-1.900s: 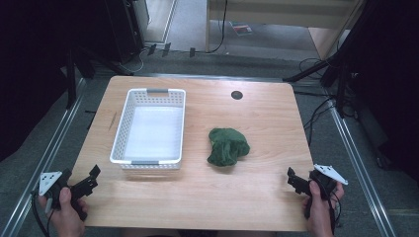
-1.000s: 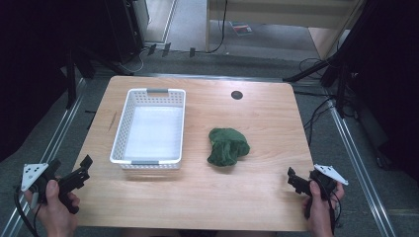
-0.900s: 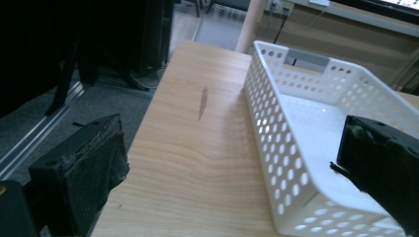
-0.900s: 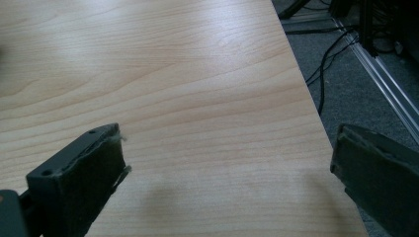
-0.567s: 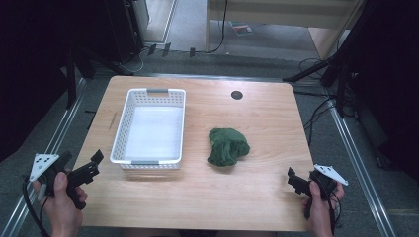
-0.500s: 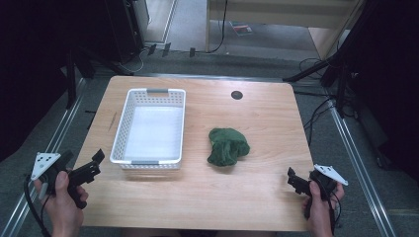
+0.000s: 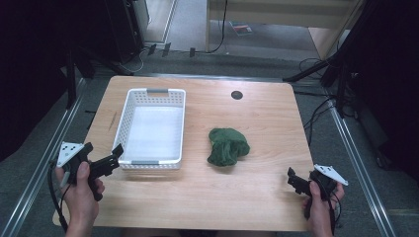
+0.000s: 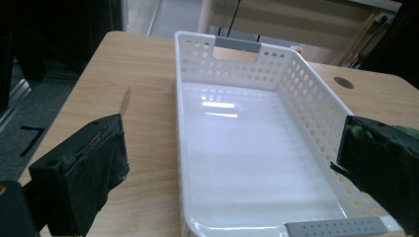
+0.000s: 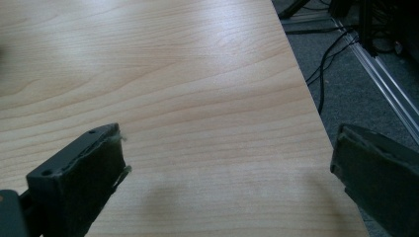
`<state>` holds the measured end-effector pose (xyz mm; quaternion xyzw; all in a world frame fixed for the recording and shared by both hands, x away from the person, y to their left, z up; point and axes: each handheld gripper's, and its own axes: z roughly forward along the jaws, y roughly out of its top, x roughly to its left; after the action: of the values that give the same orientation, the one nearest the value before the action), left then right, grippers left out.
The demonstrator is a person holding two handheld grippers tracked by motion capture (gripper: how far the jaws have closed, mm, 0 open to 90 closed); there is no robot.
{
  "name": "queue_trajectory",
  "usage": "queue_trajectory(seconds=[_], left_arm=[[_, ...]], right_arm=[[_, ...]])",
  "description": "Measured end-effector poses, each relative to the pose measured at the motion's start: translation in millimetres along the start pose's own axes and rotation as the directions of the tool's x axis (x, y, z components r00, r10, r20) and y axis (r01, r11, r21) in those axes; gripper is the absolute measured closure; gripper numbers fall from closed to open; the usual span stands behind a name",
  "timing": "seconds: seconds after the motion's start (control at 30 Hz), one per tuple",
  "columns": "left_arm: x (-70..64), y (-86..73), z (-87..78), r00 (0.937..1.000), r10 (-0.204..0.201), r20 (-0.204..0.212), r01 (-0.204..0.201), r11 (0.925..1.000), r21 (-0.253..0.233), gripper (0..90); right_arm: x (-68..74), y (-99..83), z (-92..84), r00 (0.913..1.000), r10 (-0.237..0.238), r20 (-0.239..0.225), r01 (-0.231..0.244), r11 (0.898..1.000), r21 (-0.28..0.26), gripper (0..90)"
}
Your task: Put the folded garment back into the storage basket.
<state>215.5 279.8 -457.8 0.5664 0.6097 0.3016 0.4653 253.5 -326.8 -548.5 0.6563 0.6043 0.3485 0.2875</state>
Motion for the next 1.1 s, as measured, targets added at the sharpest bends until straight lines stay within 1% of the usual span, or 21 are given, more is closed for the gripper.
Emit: queue_trajectory(seconds=[0.1, 0.17, 0.2, 0.23, 0.27, 0.3, 0.33, 0.47, 0.57, 0.67, 0.7, 0.77, 0.83, 0.9, 0.97, 1.07, 1.1], left_arm=[[-5.8, 0.9, 4.9, 0.9998, 0.008, 0.016, -0.008, 1.0000, 0.004, 0.0], [-13.4, 1.5, 11.0, 0.9994, 0.020, 0.030, -0.020, 0.9997, 0.011, 0.0], [-13.4, 1.5, 11.0, 0.9994, 0.020, 0.030, -0.020, 0.9997, 0.011, 0.0], [-15.7, 1.8, 12.2, 0.9991, 0.023, 0.037, -0.023, 0.9996, 0.016, 0.0], [-20.9, 2.3, 14.9, 0.9989, 0.020, 0.043, -0.021, 0.9996, 0.018, 0.0], [-20.9, 2.3, 14.9, 0.9989, 0.020, 0.043, -0.021, 0.9996, 0.018, 0.0], [-23.7, 2.8, 16.1, 0.9987, 0.022, 0.047, -0.023, 0.9995, 0.022, 0.0], [-37.6, 6.5, 20.0, 0.9969, 0.040, 0.067, -0.043, 0.9986, 0.033, 0.0], [-48.0, 7.7, 25.6, 0.9956, 0.046, 0.082, -0.049, 0.9979, 0.041, 0.0], [-58.1, 7.0, 32.9, 0.9939, 0.050, 0.098, -0.055, 0.9970, 0.054, 0.0], [-64.6, 6.4, 37.3, 0.9926, 0.055, 0.108, -0.061, 0.9962, 0.061, 0.0], [-71.0, 6.1, 40.4, 0.9909, 0.058, 0.121, -0.066, 0.9959, 0.062, 0.0], [-73.1, 6.1, 41.5, 0.9902, 0.058, 0.127, -0.066, 0.9960, 0.061, 0.0], [-81.3, 5.8, 45.6, 0.9884, 0.058, 0.141, -0.067, 0.9957, 0.064, 0.0], [-84.0, 5.7, 47.2, 0.9879, 0.055, 0.145, -0.065, 0.9957, 0.065, 0.0], [-91.6, 5.8, 51.2, 0.9859, 0.056, 0.158, -0.068, 0.9952, 0.070, 0.0], [-97.7, 5.4, 53.9, 0.9843, 0.060, 0.166, -0.073, 0.9948, 0.072, 0.0]], right_arm=[[0.2, 0.0, 0.0, 1.0000, -0.001, 0.001, 0.001, 1.000, 0.000, 0.2], [0.1, 0.0, 0.1, 1.0000, 0.002, 0.003, -0.002, 1.000, 0.001, 0.2], [0.1, 0.0, 0.1, 1.0000, 0.002, 0.003, -0.002, 1.000, 0.001, 0.2], [0.2, 0.0, 0.0, 1.0000, 0.000, 0.005, 0.000, 1.000, 0.000, 0.2], [0.3, -0.1, -0.1, 1.0000, -0.001, 0.006, 0.001, 1.000, -0.001, 0.1], [0.3, -0.1, -0.1, 1.0000, -0.001, 0.006, 0.001, 1.000, -0.001, 0.1], [0.4, -0.1, -0.2, 1.0000, -0.002, 0.006, 0.002, 1.000, -0.002, 0.2], [0.5, -0.1, -0.2, 1.0000, -0.004, 0.004, 0.004, 1.000, -0.001, 0.2], [0.5, -0.1, -0.1, 1.0000, -0.005, 0.003, 0.005, 1.000, 0.000, 0.2], [0.5, 0.0, -0.1, 1.0000, -0.003, 0.003, 0.003, 1.000, 0.000, 0.2], [0.3, 0.0, 0.0, 1.0000, -0.002, 0.002, 0.002, 1.000, 0.001, 0.2], [0.4, 0.0, 0.1, 1.0000, -0.002, 0.003, 0.002, 1.000, 0.001, 0.2], [0.6, 0.0, 0.0, 1.0000, -0.006, 0.004, 0.006, 1.000, 0.000, 0.1], [0.8, 0.0, 0.0, 1.0000, -0.007, 0.003, 0.007, 1.000, 0.001, 0.2], [0.7, 0.0, 0.1, 1.0000, -0.008, 0.003, 0.008, 1.000, 0.001, 0.2], [0.5, 0.0, 0.0, 1.0000, -0.005, 0.002, 0.005, 1.000, 0.001, 0.1], [0.6, 0.0, 0.0, 1.0000, -0.007, 0.003, 0.007, 1.000, 0.001, 0.2]])
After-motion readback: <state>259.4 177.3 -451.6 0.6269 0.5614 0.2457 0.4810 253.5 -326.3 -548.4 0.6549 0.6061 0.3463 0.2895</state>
